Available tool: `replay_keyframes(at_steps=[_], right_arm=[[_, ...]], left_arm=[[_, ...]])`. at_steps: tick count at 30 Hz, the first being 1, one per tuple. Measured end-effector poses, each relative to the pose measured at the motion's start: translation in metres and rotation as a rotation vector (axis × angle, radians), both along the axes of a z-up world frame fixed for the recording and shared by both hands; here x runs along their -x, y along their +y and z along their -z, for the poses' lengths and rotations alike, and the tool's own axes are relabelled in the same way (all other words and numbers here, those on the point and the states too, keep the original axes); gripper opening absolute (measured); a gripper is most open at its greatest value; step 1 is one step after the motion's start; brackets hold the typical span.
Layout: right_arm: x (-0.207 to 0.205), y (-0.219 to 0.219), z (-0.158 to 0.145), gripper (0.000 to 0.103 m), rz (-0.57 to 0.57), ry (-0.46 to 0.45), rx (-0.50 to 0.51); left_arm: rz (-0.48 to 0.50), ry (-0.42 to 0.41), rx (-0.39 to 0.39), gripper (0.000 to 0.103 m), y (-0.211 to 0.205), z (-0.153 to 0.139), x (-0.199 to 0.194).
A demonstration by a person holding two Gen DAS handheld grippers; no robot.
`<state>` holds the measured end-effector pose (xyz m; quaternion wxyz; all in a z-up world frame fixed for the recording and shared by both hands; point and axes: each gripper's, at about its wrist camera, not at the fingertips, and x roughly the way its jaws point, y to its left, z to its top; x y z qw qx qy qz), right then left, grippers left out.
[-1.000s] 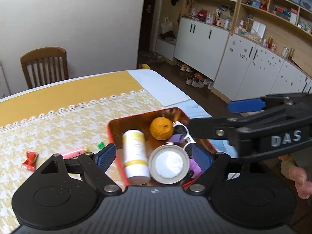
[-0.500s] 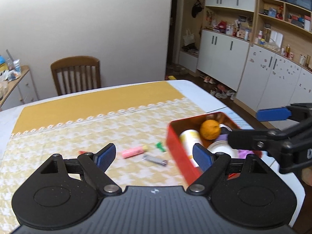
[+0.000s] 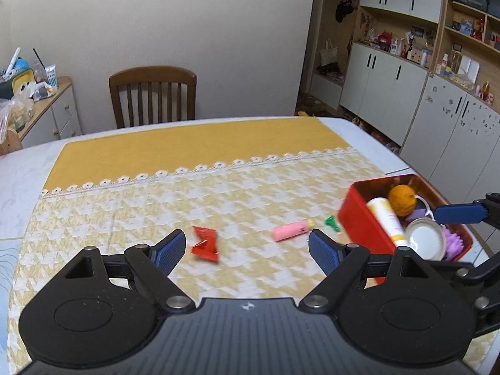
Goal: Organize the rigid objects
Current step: 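Move the left tool to the red candy packet while the right tool moves to the nail clipper, then grasp the red candy packet with the left tool while the right tool grasps the nail clipper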
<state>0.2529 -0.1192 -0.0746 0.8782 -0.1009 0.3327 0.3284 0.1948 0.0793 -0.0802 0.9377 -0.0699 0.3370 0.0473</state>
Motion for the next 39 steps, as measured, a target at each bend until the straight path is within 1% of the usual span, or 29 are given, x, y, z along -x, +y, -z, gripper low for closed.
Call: replay_keyframes(at_steps=[3,5,7,8,17,20,23,24,26,27,30,31,33,37,39], right_arm=[[-0.008,0.016,0.013,0.1,-0.006,0.023,0.014],[-0.013,0.024,0.022,0.097,-0.005,0.033,0.031],[-0.021,0.033,0.031,0.089,0.001,0.04,0.063],[-0.025,0.036,0.036,0.088,0.002,0.042,0.078],[-0.052,0.068,0.066,0.071,-0.003,0.042,0.201],[-0.055,0.081,0.076,0.066,-0.002,0.007,0.262],[-0.063,0.089,0.086,0.058,0.001,0.006,0.309],[-0.066,0.09,0.088,0.054,0.005,0.007,0.323],[-0.071,0.09,0.091,0.052,0.013,0.021,0.327],[-0.073,0.089,0.092,0.049,0.02,0.025,0.328],[-0.075,0.09,0.094,0.045,0.01,0.017,0.342],[-0.076,0.09,0.094,0.043,0.007,0.021,0.346],[-0.079,0.09,0.096,0.039,-0.004,0.045,0.358],[-0.082,0.09,0.096,0.04,-0.019,0.062,0.358],[-0.084,0.09,0.095,0.038,-0.018,0.078,0.354]], left_arm=[[-0.007,0.013,0.005,0.086,0.013,0.009,-0.006],[-0.008,0.023,0.003,0.086,0.019,0.016,-0.01],[-0.007,0.028,0.004,0.086,0.024,0.021,-0.014],[-0.007,0.031,0.004,0.086,0.026,0.024,-0.017],[0.004,0.071,-0.002,0.086,0.037,0.047,-0.039],[0.003,0.078,0.008,0.086,0.041,0.053,-0.043],[0.0,0.087,0.016,0.086,0.045,0.058,-0.049],[-0.001,0.088,0.018,0.086,0.046,0.059,-0.05],[0.0,0.087,0.023,0.086,0.048,0.061,-0.053],[0.001,0.088,0.026,0.086,0.049,0.062,-0.055],[0.008,0.092,0.036,0.086,0.05,0.066,-0.06],[0.01,0.093,0.036,0.086,0.05,0.067,-0.062],[0.016,0.097,0.044,0.086,0.051,0.07,-0.065],[0.026,0.106,0.064,0.086,0.051,0.075,-0.069],[0.028,0.109,0.074,0.085,0.053,0.076,-0.07]])
